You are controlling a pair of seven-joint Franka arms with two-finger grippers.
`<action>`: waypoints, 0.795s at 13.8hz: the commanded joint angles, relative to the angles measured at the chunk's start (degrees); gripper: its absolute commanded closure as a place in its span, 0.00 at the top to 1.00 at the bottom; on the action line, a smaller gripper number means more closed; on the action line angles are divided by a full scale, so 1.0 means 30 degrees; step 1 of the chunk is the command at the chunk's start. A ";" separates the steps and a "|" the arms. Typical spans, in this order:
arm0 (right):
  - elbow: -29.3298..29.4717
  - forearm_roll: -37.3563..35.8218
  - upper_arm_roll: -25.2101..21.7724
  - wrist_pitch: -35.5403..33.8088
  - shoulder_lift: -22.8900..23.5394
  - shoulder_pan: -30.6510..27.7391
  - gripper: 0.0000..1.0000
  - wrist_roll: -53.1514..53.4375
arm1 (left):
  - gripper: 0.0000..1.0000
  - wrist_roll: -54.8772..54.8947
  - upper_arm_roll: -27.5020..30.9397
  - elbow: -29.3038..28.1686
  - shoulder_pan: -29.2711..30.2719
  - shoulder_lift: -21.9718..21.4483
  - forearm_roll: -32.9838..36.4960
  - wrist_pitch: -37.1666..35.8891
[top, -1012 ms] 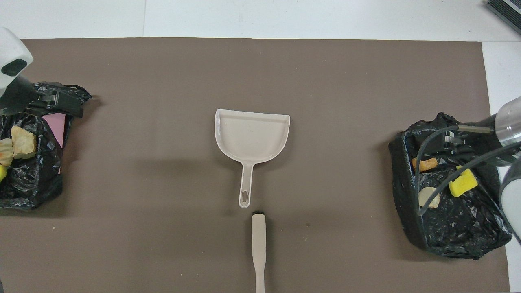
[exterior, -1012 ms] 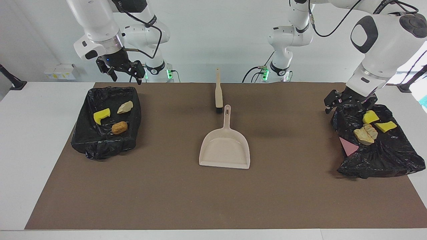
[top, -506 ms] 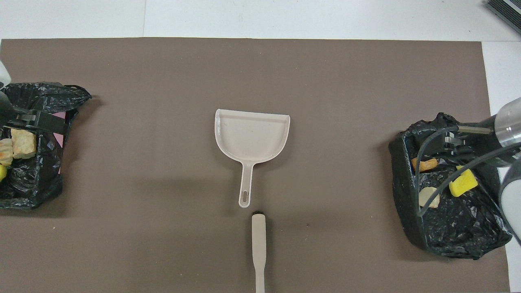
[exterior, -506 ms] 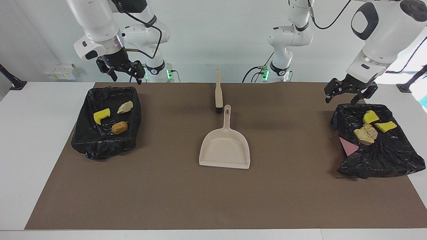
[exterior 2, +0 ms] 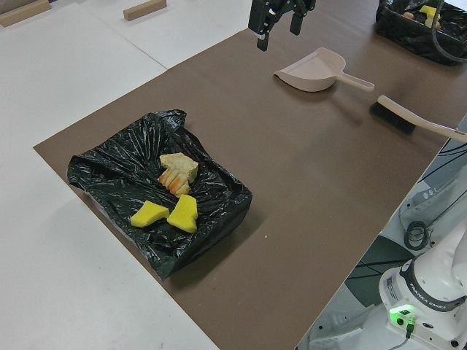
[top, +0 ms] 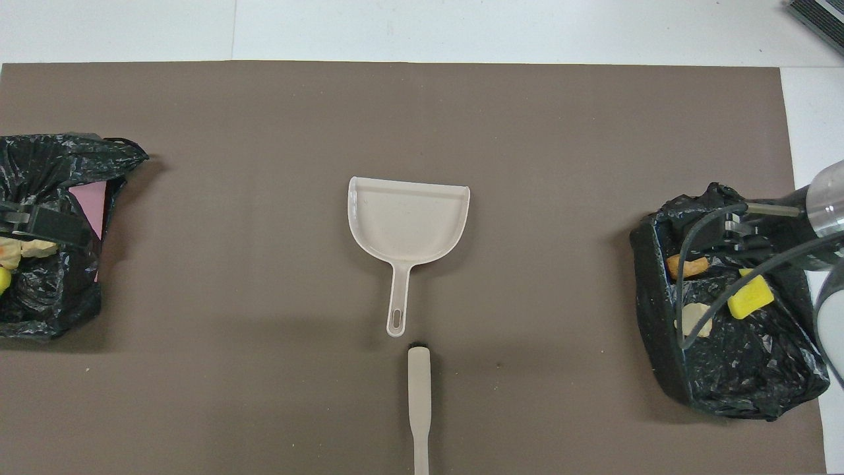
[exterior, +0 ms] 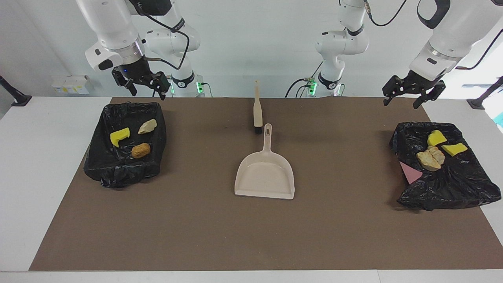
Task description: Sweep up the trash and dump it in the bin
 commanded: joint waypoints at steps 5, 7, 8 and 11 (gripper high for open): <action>-0.0666 -0.0012 0.0113 -0.0141 -0.0628 -0.0388 1.00 -0.0661 | 1.00 -0.0026 -0.0024 0.0133 0.0058 -0.0175 0.0251 -0.0904; -0.0666 -0.0012 0.0113 -0.0170 -0.0628 -0.0388 1.00 -0.0661 | 1.00 -0.0027 -0.0024 0.0104 0.0058 -0.0204 0.0280 -0.0845; -0.0666 -0.0012 0.0113 -0.0170 -0.0628 -0.0388 1.00 -0.0661 | 1.00 0.0002 -0.0024 0.0104 0.0058 -0.0205 0.0251 -0.0845; -0.0637 -0.0012 0.0113 -0.0141 -0.0628 -0.0388 1.00 -0.0632 | 1.00 0.0003 -0.0024 0.0045 0.0058 -0.0234 0.0280 -0.0874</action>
